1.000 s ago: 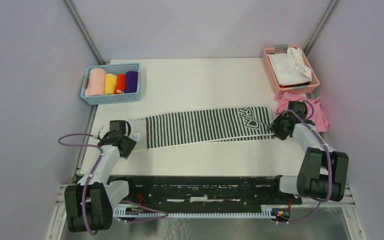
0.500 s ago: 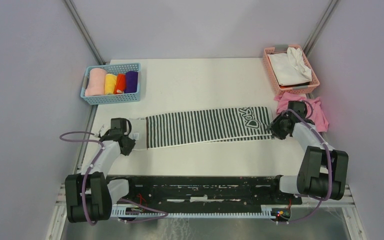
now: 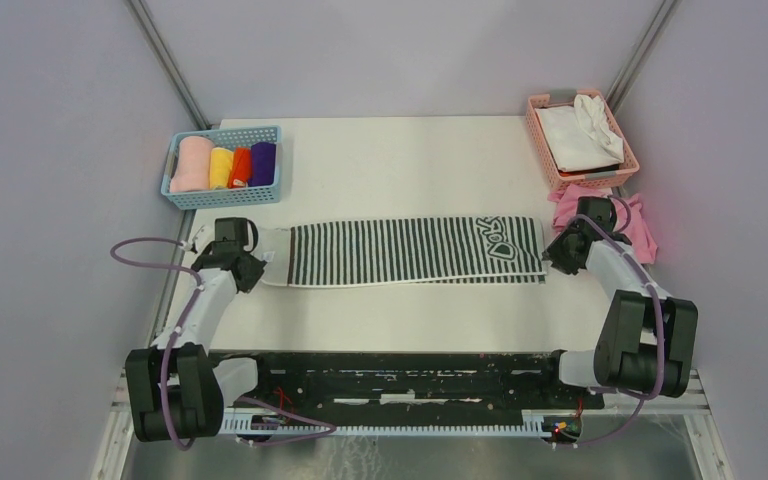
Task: Roll the towels
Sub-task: Fold the towel at the center of the board.
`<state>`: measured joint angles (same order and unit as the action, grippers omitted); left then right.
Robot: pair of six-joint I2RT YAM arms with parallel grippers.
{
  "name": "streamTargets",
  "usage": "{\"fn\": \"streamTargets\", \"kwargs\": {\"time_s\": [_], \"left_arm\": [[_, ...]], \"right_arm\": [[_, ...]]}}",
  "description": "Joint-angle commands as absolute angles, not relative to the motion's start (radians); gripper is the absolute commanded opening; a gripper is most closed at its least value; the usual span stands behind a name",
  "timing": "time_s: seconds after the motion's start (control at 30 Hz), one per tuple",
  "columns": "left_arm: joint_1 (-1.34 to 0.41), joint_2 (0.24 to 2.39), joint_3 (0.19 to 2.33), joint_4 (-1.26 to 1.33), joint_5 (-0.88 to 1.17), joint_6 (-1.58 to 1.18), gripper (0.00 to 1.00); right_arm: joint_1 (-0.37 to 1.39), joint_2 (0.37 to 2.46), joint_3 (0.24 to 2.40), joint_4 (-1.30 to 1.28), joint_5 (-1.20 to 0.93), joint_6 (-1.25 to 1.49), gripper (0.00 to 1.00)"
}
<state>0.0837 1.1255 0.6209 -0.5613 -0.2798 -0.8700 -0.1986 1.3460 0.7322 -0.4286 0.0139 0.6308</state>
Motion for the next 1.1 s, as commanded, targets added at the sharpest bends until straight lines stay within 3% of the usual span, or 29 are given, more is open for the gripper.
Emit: {"fn": "streamTargets", "kwargs": {"time_s": [0.0, 0.2, 0.63, 1.07], "left_arm": [[0.088, 1.105, 0.658, -0.548, -0.310, -0.792, 0.03], [0.089, 1.130, 0.657, -0.526, -0.279, -0.788, 0.03], [0.089, 1.121, 0.662, -0.528, -0.275, -0.785, 0.03], [0.089, 1.117, 0.664, -0.528, -0.267, -0.786, 0.03]], "right_arm": [[-0.207, 1.389, 0.791, -0.417, 0.070, 0.595, 0.32], [-0.209, 1.460, 0.799, -0.445, 0.075, 0.588, 0.28], [-0.207, 1.515, 0.798, -0.477, -0.003, 0.572, 0.38], [-0.207, 1.400, 0.856, -0.553, -0.015, 0.558, 0.40]]}}
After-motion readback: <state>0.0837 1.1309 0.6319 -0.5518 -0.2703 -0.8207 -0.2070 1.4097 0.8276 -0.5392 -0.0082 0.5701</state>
